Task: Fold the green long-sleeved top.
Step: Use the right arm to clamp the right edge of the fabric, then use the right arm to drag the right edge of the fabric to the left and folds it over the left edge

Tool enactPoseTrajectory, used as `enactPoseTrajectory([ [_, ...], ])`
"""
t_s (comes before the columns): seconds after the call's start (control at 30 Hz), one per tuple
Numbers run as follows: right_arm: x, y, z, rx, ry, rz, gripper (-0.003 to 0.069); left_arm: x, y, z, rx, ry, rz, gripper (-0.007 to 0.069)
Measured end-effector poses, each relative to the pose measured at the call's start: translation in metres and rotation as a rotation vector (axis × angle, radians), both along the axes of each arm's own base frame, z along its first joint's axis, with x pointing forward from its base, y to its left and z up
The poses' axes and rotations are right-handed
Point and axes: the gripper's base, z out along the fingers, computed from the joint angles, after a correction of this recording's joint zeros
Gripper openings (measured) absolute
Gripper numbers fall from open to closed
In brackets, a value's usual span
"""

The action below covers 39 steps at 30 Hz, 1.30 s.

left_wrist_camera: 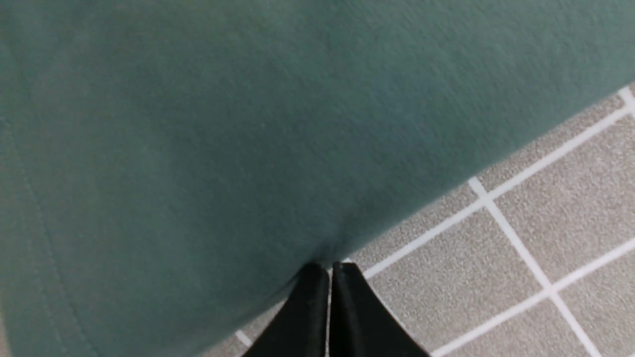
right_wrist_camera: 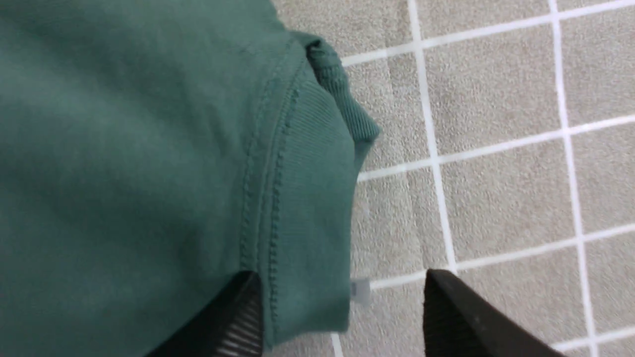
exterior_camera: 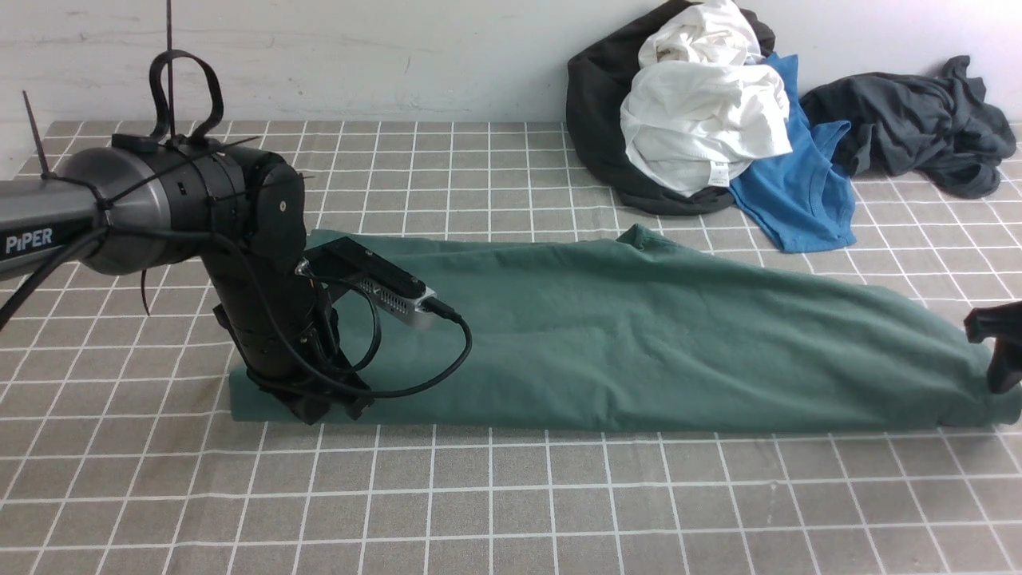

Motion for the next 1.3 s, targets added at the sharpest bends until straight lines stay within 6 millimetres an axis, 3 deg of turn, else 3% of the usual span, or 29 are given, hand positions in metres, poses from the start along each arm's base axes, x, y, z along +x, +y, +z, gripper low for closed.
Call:
enactPoseTrajectory([
  [0.13,0.008,0.004,-0.020,0.056,-0.005,-0.029,0.0507,0.002,0.000,-0.002,-0.001,-0.007,-0.001,-0.0007],
  [0.33,0.015,0.019,-0.038,0.078,0.022,0.027,0.0510,0.002,-0.001,-0.003,-0.001,-0.008,-0.007,-0.0007],
  [0.47,0.016,0.022,-0.038,0.077,0.020,0.043,0.0424,0.002,-0.001,-0.003,-0.001,-0.008,-0.008,-0.0007],
  [0.57,0.017,0.022,-0.037,0.068,0.020,0.053,0.0297,0.002,-0.001,-0.003,-0.001,-0.009,-0.011,-0.0007],
  [0.63,0.018,0.019,-0.032,0.034,0.032,0.080,0.0155,0.002,-0.001,-0.003,-0.001,-0.009,-0.012,-0.0007],
  [0.67,0.019,0.018,-0.030,0.029,0.029,0.082,0.0131,0.002,-0.001,-0.003,-0.001,-0.009,-0.012,-0.0007],
  [0.7,0.020,0.016,-0.019,-0.007,0.024,0.098,0.0054,0.002,0.000,-0.002,0.000,-0.009,-0.014,-0.0007],
  [0.77,0.021,0.012,0.000,-0.075,0.005,0.115,0.0019,0.001,0.000,0.002,0.004,-0.017,-0.018,-0.0007],
  [0.8,0.022,0.012,0.002,-0.075,0.001,0.113,0.0018,0.001,0.001,0.003,0.005,-0.020,-0.019,-0.0007],
  [0.93,0.019,0.001,0.064,-0.236,-0.092,0.097,0.0013,-0.006,0.008,0.040,0.034,-0.126,-0.036,-0.0007],
  [0.97,0.019,0.001,0.067,-0.239,-0.100,0.097,0.0012,-0.006,0.008,0.040,0.036,-0.127,-0.035,-0.0007],
  [1.0,0.017,0.002,0.089,-0.248,-0.145,0.085,0.0013,-0.010,0.011,0.055,0.041,-0.172,-0.029,-0.0007],
  [1.07,0.015,0.008,0.111,-0.246,-0.198,0.085,0.0013,-0.015,0.014,0.072,0.045,-0.220,-0.023,-0.0007],
  [1.1,0.014,0.023,0.137,-0.235,-0.267,0.122,0.0013,-0.024,0.019,0.096,0.045,-0.289,-0.006,-0.0007],
  [1.17,0.014,0.048,0.162,-0.207,-0.348,0.193,0.0013,-0.034,0.023,0.118,0.043,-0.353,0.011,-0.0007],
  [1.2,0.014,0.051,0.165,-0.209,-0.356,0.204,0.0013,-0.037,0.024,0.123,0.041,-0.366,0.013,-0.0007],
  [1.27,0.017,0.104,0.188,-0.148,-0.449,0.368,0.0013,-0.052,0.031,0.150,0.036,-0.451,0.042,-0.0007],
  [1.3,0.017,0.104,0.190,-0.144,-0.454,0.367,0.0013,-0.053,0.032,0.152,0.034,-0.458,0.044,-0.0007],
])
